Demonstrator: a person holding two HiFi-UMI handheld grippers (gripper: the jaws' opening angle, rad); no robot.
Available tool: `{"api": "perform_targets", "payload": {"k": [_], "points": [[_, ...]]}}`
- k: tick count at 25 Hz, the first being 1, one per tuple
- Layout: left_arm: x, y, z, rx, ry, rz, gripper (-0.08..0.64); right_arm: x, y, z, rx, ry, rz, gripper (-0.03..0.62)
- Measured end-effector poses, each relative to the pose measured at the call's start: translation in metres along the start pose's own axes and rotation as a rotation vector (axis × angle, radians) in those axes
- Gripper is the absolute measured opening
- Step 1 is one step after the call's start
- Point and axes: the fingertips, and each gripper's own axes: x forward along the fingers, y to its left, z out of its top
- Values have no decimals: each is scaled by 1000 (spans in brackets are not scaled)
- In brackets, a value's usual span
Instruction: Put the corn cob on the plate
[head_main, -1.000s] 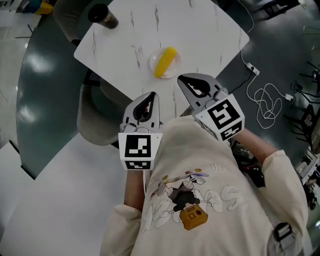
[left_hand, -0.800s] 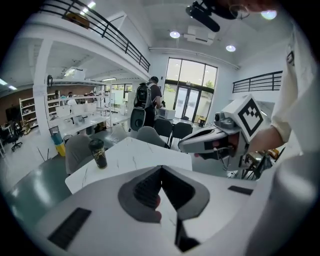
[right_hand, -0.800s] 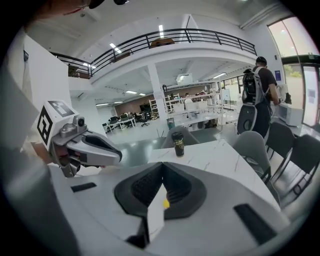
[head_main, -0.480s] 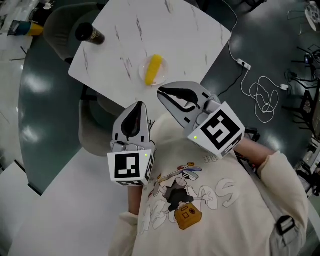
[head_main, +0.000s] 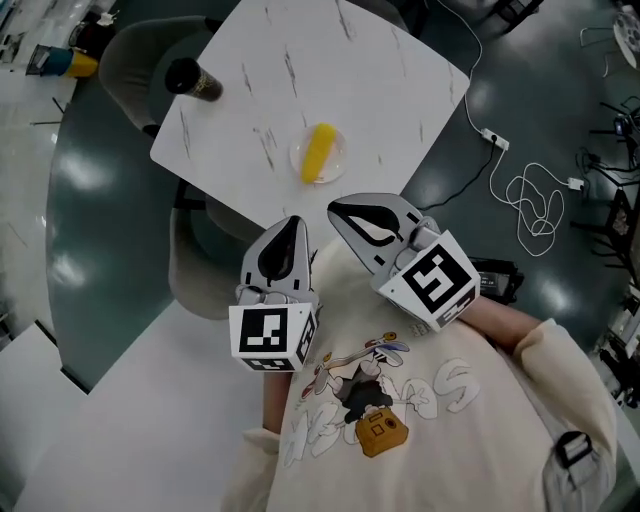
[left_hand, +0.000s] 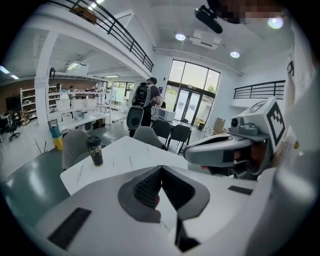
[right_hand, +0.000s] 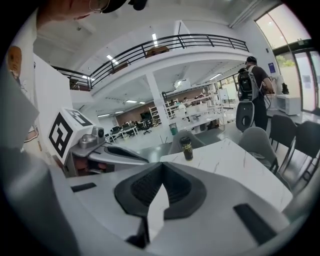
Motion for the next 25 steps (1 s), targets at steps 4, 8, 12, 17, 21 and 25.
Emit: {"api": "perform_targets", "payload": {"k": [4,8,12,17,21,25], "points": [[5,0,5,9,-8,13,5,1,-6,2,-18,2,-32,3],[5,8,6,-12,-14,28,5,4,-14,4,-7,-13,-54,3],[7,13,6,-26,-21,26,5,9,-19,3,13,-9,-63,3],[7,17,13,-8,-34,26,5,14,-18,10,6,-19,-65,3],[6,20,8,-21,-30,21,5,16,-18,9,11,-19,-72,3],[2,29,4,-34,-28,24,5,22,-14,9,14,-20,-67,3]]}}
